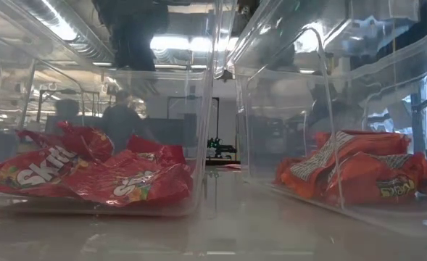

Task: Sort candy
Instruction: Put the orange candy into the right transparent bin, then put the light red candy into the left transparent bin

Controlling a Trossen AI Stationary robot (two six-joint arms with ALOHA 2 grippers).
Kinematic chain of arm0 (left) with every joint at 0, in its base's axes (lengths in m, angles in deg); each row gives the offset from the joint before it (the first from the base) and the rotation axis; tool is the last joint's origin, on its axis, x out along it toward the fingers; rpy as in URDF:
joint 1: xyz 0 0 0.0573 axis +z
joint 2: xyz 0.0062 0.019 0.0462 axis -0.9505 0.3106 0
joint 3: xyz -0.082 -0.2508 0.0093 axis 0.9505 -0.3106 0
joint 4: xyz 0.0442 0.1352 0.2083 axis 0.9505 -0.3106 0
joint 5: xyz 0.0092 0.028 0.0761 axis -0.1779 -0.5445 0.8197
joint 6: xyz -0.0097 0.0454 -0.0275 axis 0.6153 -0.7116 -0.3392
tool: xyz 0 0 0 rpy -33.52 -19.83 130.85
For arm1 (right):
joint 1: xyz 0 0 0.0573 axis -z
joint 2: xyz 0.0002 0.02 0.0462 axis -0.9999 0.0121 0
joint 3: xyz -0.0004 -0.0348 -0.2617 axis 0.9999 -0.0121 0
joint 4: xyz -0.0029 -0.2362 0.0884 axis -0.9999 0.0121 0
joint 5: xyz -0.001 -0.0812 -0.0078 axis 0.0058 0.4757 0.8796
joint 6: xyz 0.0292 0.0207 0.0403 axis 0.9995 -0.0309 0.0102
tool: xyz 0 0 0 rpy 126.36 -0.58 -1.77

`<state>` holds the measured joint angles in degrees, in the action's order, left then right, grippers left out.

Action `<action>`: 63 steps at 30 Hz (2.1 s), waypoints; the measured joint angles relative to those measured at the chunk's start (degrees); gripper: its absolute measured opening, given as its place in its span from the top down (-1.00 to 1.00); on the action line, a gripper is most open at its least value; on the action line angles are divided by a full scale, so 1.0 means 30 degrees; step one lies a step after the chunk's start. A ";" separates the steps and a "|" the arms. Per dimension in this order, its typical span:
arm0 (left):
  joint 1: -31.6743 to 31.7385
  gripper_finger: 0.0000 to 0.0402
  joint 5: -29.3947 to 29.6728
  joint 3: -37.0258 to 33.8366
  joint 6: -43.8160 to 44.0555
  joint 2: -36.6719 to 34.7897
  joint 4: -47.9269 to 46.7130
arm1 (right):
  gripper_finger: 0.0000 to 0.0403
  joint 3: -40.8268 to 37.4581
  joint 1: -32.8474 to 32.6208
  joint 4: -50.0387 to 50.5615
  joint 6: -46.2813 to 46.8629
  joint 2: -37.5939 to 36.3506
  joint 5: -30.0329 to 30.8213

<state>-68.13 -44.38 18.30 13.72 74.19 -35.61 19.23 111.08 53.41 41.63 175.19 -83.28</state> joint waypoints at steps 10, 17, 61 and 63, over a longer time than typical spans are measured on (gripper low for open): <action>0.0029 0.99 -0.0158 0.0007 -0.0240 0.0000 0.0908 | 0.99 0.0022 -0.7043 0.3372 -0.2522 -0.3338 -0.2836; 0.0194 0.98 -0.0705 0.0007 -0.1002 0.0000 0.1146 | 0.99 -0.1066 -1.1887 0.3237 -0.2585 -0.3030 -0.4200; 0.1297 0.98 -0.3417 0.0408 -0.3494 0.0000 -0.1320 | -0.26 0.2882 -0.5872 0.3701 -0.1064 0.1015 -0.0662; 0.1133 0.99 -0.3417 0.0408 -0.3236 0.0000 -0.1540 | -0.26 0.2863 -0.4841 0.2653 -0.1058 0.1041 -0.0052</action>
<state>-64.73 -54.63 19.52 4.02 74.19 -40.23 27.82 96.56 61.37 38.46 178.32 -83.44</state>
